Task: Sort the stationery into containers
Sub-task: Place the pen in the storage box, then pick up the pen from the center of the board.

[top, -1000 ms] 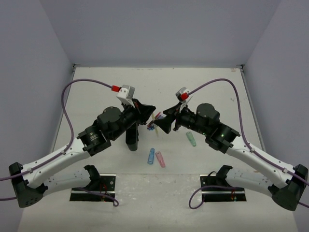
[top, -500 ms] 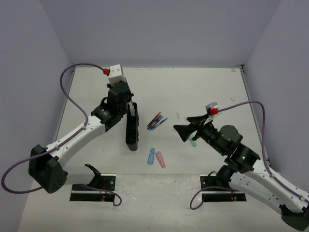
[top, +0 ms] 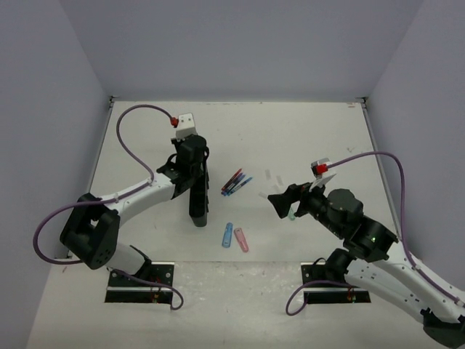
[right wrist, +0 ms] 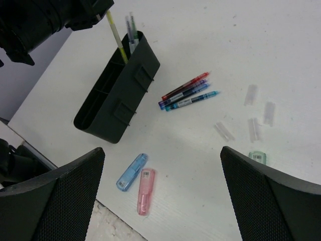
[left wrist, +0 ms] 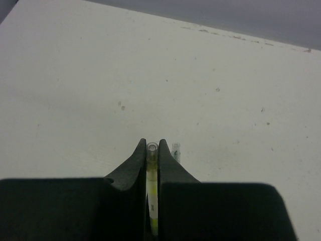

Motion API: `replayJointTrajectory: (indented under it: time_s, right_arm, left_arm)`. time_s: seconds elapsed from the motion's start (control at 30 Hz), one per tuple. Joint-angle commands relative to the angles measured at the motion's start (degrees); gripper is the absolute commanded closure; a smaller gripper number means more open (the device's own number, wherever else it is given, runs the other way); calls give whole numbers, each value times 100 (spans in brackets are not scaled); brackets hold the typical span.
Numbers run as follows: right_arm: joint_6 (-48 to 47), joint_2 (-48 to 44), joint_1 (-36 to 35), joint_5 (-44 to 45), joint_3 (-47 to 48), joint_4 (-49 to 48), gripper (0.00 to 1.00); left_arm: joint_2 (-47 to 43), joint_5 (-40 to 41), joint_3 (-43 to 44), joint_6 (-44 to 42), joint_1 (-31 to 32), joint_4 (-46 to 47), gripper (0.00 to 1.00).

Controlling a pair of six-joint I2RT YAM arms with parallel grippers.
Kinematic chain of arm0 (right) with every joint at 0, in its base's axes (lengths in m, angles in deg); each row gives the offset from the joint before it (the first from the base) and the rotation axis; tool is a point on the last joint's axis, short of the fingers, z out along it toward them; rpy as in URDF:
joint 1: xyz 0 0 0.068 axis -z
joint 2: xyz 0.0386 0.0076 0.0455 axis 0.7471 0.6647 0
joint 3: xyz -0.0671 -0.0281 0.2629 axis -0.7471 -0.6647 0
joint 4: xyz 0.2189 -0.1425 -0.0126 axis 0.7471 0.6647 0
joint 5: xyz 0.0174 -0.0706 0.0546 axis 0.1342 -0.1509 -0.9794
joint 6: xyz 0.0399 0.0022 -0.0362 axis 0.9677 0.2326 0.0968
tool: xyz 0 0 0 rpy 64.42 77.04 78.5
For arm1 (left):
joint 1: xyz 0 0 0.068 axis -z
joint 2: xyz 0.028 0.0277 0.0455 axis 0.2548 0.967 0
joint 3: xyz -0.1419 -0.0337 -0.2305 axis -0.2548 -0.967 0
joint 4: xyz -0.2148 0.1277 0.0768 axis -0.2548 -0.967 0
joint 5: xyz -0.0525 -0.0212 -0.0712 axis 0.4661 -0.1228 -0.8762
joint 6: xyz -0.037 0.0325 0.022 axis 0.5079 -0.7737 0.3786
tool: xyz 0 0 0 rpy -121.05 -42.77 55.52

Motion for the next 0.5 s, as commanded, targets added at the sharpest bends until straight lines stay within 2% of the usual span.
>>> replayJointTrajectory:
  time_s: [0.0, 0.17, 0.3, 0.4, 0.47]
  right_arm:
    - [283, 395, 6, 407, 396, 354, 1]
    - [778, 1226, 6, 876, 651, 701, 1]
    - [1282, 1492, 71, 1179, 901, 1031, 2]
    - [1498, 1488, 307, 1136, 1058, 1455, 8]
    - [1567, 1416, 470, 1012, 1192, 1726, 15]
  left_arm:
    - [57, 194, 20, 344, -42, 193, 73]
    - [-267, -356, -82, 421, -33, -23, 21]
    - [-774, -1035, 85, 177, 48, -388, 14]
    - [-853, -1687, 635, -245, 580, -1183, 15]
    - [-624, -2072, 1283, -489, 1005, -2136, 20]
